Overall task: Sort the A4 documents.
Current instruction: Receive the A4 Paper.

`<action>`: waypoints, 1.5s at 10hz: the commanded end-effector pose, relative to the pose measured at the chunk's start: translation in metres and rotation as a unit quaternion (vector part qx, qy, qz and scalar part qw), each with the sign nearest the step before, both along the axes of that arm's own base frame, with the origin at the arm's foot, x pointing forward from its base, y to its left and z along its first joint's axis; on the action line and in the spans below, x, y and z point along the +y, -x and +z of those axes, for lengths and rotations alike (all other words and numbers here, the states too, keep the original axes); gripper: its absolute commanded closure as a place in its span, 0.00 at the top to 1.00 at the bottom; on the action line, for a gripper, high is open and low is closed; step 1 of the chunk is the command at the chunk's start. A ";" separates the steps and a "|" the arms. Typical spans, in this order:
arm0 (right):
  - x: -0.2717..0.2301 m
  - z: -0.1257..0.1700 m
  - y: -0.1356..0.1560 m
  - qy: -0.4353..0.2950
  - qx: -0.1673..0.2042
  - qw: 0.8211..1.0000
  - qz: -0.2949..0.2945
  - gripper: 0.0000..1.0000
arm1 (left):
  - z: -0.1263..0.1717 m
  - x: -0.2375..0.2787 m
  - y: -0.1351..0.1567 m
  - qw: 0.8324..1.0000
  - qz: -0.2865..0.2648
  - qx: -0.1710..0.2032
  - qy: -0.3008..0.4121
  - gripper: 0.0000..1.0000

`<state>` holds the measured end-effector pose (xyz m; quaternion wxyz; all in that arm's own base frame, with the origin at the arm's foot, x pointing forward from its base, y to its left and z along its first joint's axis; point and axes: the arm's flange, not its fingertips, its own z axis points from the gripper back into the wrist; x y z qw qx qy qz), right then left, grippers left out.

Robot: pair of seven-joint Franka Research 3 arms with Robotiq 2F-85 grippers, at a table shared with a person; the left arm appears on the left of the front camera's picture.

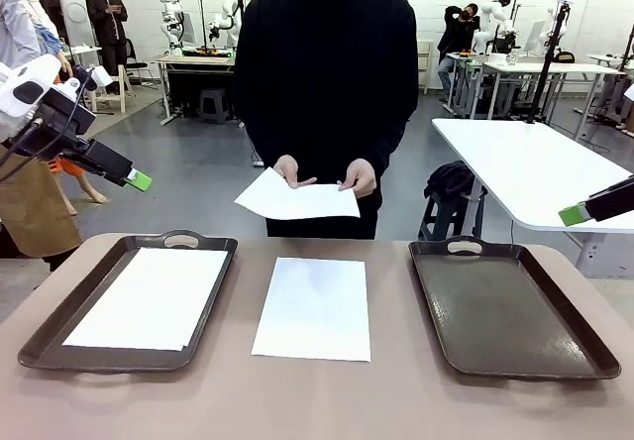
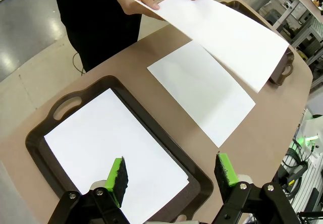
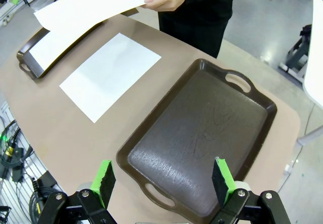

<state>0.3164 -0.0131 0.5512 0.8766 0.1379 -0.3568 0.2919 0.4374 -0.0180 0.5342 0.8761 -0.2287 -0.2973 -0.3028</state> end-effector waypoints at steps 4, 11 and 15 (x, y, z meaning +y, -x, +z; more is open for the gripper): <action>0.000 -0.001 -0.001 -0.003 0.003 1.000 -0.002 1.00 | 0.001 0.000 0.001 1.000 -0.006 -0.002 0.003 0.90; 0.000 -0.001 -0.001 -0.003 0.003 1.000 -0.002 1.00 | 0.001 0.000 0.001 1.000 -0.006 -0.002 0.003 0.90; 0.000 -0.001 -0.001 -0.003 0.003 1.000 -0.002 1.00 | 0.001 0.000 0.001 1.000 -0.006 -0.002 0.003 0.90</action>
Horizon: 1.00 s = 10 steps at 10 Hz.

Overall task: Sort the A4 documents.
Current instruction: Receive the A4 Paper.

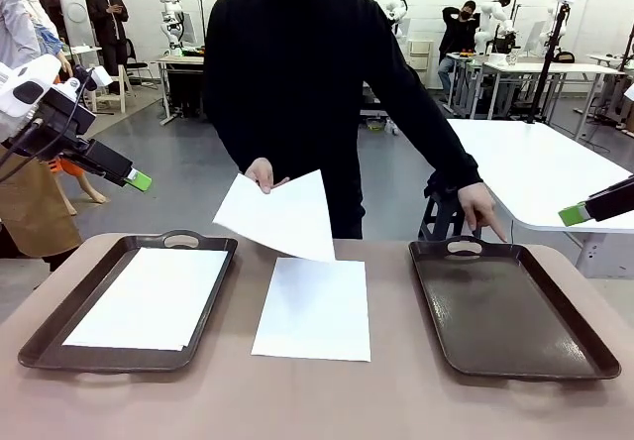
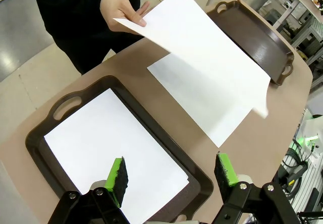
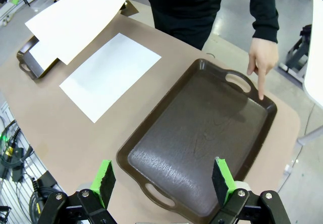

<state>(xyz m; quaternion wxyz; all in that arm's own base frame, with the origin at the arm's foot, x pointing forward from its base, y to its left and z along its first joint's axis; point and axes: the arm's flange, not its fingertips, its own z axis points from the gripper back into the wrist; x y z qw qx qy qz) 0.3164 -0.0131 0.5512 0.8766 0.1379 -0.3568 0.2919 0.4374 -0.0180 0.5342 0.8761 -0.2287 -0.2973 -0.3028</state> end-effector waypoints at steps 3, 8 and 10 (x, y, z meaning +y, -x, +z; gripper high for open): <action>0.000 -0.001 -0.001 -0.003 0.003 1.000 -0.002 1.00 | 0.001 0.000 0.001 1.000 -0.006 -0.002 0.003 0.90; 0.029 -0.045 -0.023 -0.103 0.123 0.987 -0.018 1.00 | 0.001 0.000 0.001 1.000 -0.006 -0.002 0.003 0.90; 0.050 -0.070 -0.035 -0.154 0.193 0.968 -0.030 1.00 | 0.001 0.000 0.001 1.000 -0.006 -0.002 0.003 0.90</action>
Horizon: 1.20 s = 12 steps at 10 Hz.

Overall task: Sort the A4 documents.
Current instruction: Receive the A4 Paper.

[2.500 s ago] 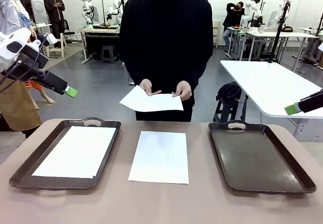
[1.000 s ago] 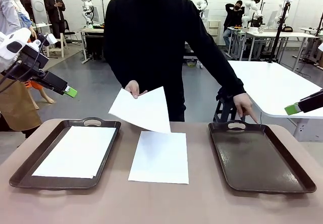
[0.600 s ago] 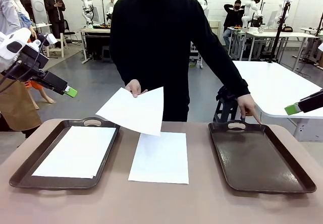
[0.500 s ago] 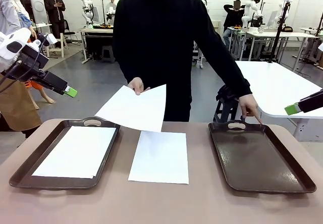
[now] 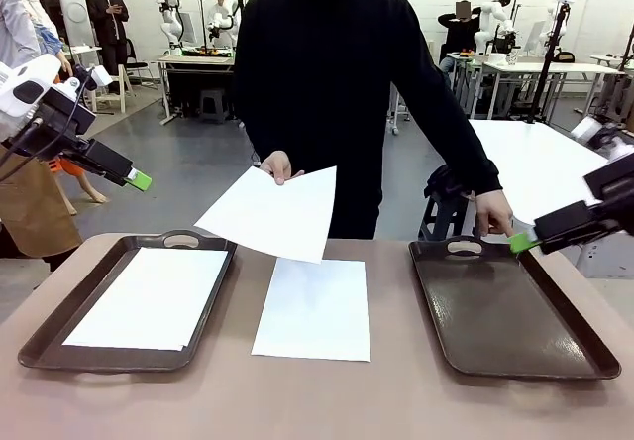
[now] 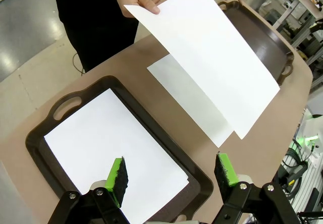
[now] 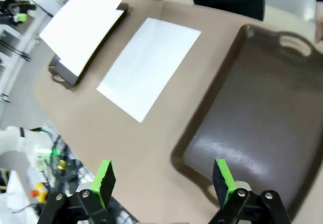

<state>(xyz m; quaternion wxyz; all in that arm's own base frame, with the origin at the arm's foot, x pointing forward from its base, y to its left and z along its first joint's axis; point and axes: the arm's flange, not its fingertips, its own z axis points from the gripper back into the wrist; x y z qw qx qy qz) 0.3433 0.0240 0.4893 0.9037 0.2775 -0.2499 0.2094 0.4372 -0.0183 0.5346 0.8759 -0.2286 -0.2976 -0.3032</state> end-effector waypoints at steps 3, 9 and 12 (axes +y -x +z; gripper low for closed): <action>0.046 -0.046 -0.028 -0.140 0.126 0.982 -0.030 1.00 | 0.001 0.000 0.001 1.000 -0.006 -0.001 0.004 0.90; 0.125 -0.103 -0.094 -0.256 0.198 0.946 -0.026 1.00 | 0.001 0.000 0.001 1.000 -0.006 -0.001 0.004 0.90; 0.158 -0.110 -0.131 -0.297 0.207 0.932 -0.031 1.00 | 0.001 0.000 0.001 1.000 -0.006 -0.001 0.004 0.90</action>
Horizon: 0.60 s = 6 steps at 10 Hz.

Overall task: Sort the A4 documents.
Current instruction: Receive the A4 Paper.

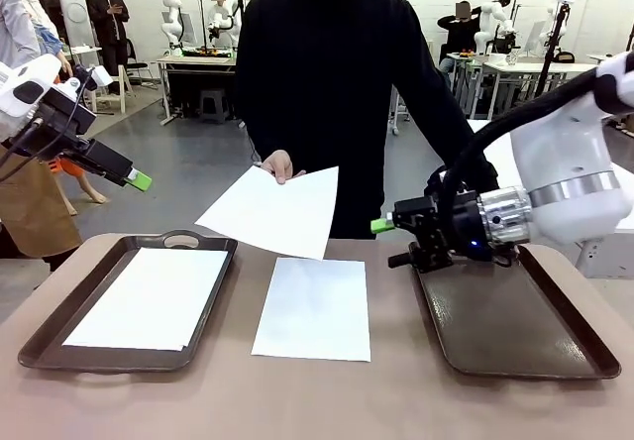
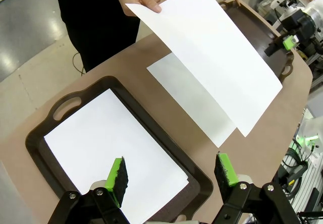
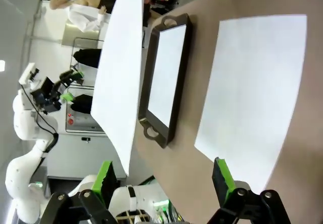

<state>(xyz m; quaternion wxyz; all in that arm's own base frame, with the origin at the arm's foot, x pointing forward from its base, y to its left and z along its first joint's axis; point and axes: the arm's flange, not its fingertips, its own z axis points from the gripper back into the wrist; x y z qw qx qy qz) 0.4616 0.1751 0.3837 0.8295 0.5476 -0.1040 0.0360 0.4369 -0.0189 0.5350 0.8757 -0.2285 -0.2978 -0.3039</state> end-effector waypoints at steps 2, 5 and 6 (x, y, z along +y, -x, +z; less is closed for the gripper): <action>0.023 -0.013 -0.033 -0.048 0.013 0.999 -0.022 1.00 | 0.001 0.001 0.001 1.000 -0.005 -0.001 0.004 0.90; 0.043 -0.031 -0.054 -0.085 0.043 0.995 -0.023 1.00 | 0.001 0.001 0.001 1.000 -0.005 -0.001 0.004 0.90; 0.045 -0.033 -0.062 -0.093 0.048 0.994 -0.033 1.00 | 0.001 0.001 0.001 1.000 -0.005 -0.001 0.004 0.90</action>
